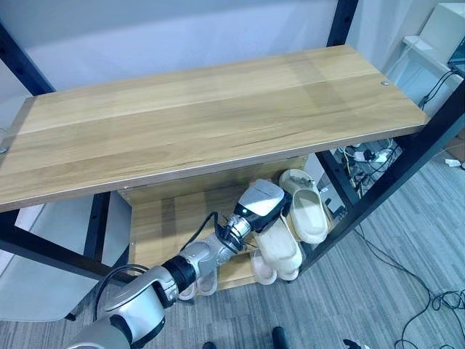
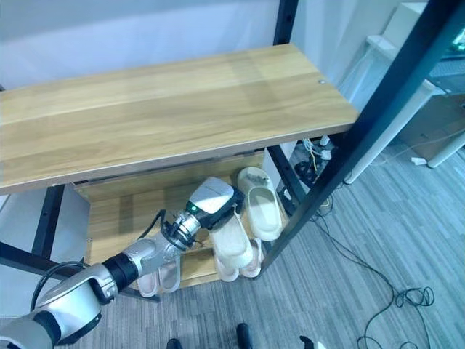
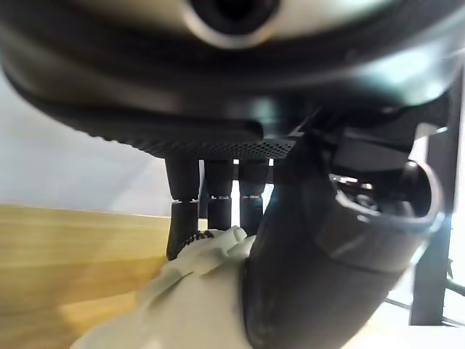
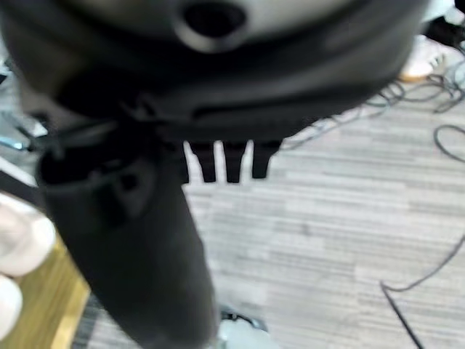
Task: Arrange the slippers neatly on the shoe rack.
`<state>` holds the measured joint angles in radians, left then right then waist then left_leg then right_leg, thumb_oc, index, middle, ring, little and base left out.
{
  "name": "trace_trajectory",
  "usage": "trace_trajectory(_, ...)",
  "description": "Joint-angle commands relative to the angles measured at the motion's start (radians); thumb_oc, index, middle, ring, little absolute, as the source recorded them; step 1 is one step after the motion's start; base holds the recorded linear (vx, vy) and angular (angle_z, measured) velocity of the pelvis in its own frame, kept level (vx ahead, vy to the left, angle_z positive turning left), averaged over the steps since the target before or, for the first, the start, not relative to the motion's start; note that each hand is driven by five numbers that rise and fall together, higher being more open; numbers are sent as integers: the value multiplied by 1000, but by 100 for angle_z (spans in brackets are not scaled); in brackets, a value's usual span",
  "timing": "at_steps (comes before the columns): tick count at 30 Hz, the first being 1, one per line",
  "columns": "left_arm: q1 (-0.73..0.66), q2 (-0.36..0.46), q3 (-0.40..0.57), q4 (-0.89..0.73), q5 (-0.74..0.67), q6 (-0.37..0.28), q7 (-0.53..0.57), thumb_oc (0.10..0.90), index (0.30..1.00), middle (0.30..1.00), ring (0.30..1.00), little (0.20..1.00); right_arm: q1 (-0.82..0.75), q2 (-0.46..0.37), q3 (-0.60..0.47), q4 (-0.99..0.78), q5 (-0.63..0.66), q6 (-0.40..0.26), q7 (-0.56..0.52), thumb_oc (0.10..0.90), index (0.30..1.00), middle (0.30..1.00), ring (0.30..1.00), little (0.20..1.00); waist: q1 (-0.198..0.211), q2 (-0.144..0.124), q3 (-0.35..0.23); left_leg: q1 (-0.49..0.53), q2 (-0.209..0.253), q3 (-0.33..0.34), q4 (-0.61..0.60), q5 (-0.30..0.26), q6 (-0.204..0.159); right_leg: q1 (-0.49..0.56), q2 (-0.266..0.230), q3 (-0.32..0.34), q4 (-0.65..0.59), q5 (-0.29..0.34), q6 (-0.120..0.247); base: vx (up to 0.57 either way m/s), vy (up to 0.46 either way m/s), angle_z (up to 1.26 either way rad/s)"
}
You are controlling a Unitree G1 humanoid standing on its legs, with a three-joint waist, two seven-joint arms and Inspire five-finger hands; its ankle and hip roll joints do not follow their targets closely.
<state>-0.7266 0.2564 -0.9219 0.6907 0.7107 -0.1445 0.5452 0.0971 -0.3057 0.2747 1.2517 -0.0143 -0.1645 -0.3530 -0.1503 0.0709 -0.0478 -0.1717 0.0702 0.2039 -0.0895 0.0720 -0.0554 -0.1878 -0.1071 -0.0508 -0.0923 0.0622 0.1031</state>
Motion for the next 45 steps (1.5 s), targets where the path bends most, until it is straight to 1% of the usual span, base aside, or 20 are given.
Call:
trace_trajectory(1,-170,12,109,157,10,60,38,400,300,300,300,300,-20,-54,1,36,21,-3,-32,800,900,900,900,900,9,-39,8,1,-38,-66,2,-66,-13,-25,2,-16,5,-1,74,0,0,0)
trace_trajectory(8,-220,-11,85,223,17,73,35,400,300,300,300,300,-32,-58,16,36,11,-5,-35,800,900,900,900,900,-2,-48,13,-21,-34,-60,2,-61,-12,-49,4,-9,5,8,75,0,0,0)
trace_trajectory(12,-245,-23,71,247,29,82,32,400,300,300,300,300,-37,-58,17,32,10,-7,-37,800,900,900,900,900,-7,-48,14,-32,-33,-58,2,-59,-13,-61,5,-6,5,12,76,-1,1,-3)
trace_trajectory(13,-264,-24,42,268,63,88,21,400,300,300,300,300,-44,-62,21,32,8,-8,-38,800,900,900,900,900,-11,-47,17,-38,-32,-55,2,-58,-13,-69,5,-2,5,15,76,0,0,0)
trace_trajectory(15,-274,-29,30,284,79,94,21,400,300,300,300,300,-50,-65,22,34,5,-9,-40,800,900,900,900,900,-12,-47,18,-41,-32,-54,2,-57,-12,-74,6,-1,5,17,77,0,0,0)
trace_trajectory(16,-294,-34,22,301,90,102,18,409,314,314,314,314,-56,-69,18,34,9,-13,-46,800,900,900,900,900,-14,-46,22,-48,-32,-53,2,-56,-12,-82,5,1,5,21,77,-22,15,-4)
trace_trajectory(17,-295,-35,22,302,90,101,19,494,441,441,441,441,-57,-69,17,34,10,-13,-46,800,900,900,900,900,-13,-46,22,-49,-32,-53,2,-56,-12,-84,5,1,5,22,77,-26,21,-6)
trace_trajectory(18,-298,-36,26,307,91,105,22,665,698,698,698,698,-56,-68,16,33,11,-14,-48,800,900,900,900,900,-13,-46,23,-53,-32,-53,2,-55,-12,-87,5,2,5,22,78,-16,16,-10)
trace_trajectory(19,-293,-42,43,306,77,108,30,800,900,900,900,900,-51,-61,17,32,8,-15,-51,800,900,900,900,900,-13,-46,24,-57,-33,-53,2,-54,-11,-91,4,2,5,24,77,-16,16,-8)
trace_trajectory(24,-283,-42,75,298,52,111,39,800,900,900,900,900,-37,-50,25,29,1,-15,-46,800,900,900,900,900,-10,-47,23,-52,-35,-56,2,-57,-11,-85,2,1,5,20,75,-3,2,-1)
trace_trajectory(25,-278,-43,97,292,22,109,42,800,900,900,900,900,-35,-48,24,26,4,-17,-46,800,900,900,900,900,-9,-48,24,-45,-35,-57,2,-57,-11,-78,1,0,5,18,75,0,0,0)
trace_trajectory(28,-262,-34,123,272,-14,103,44,800,900,900,900,900,-35,-46,18,21,9,-15,-44,800,900,900,900,900,-4,-48,26,-33,-38,-58,2,-60,-11,-67,1,-1,5,14,75,0,0,0)
trace_trajectory(32,-245,-26,138,255,-38,101,36,800,900,900,900,900,-40,-41,17,19,17,-10,-38,800,900,900,900,900,3,-49,30,-18,-39,-59,2,-62,-10,-51,-1,-3,5,11,75,0,0,0)
trace_trajectory(37,-202,-17,190,202,-134,71,19,800,900,900,900,900,-50,-31,11,18,32,4,-28,800,900,900,900,900,15,-50,33,7,-46,-63,2,-65,-8,-22,-4,-10,5,4,75,-7,-1,3)
trace_trajectory(40,-166,-32,237,150,-303,23,-29,800,900,900,900,900,-65,-25,13,13,33,17,-30,800,900,900,900,900,19,-51,35,18,-48,-66,2,-63,-6,-11,-5,-14,5,4,74,-5,-1,2)
trace_trajectory(41,-163,-34,245,130,-332,15,-38,800,900,900,900,900,-69,-22,11,12,36,21,-29,800,900,900,900,900,22,-50,34,21,-49,-67,2,-62,-6,-8,-6,-17,5,5,73,0,0,0)
trace_trajectory(45,-146,-46,235,86,-363,10,-69,800,900,900,900,900,-86,-14,13,15,40,36,-23,800,900,900,900,900,31,-51,36,28,-49,-73,2,-62,-5,3,-9,-21,5,3,74,-5,-9,6)
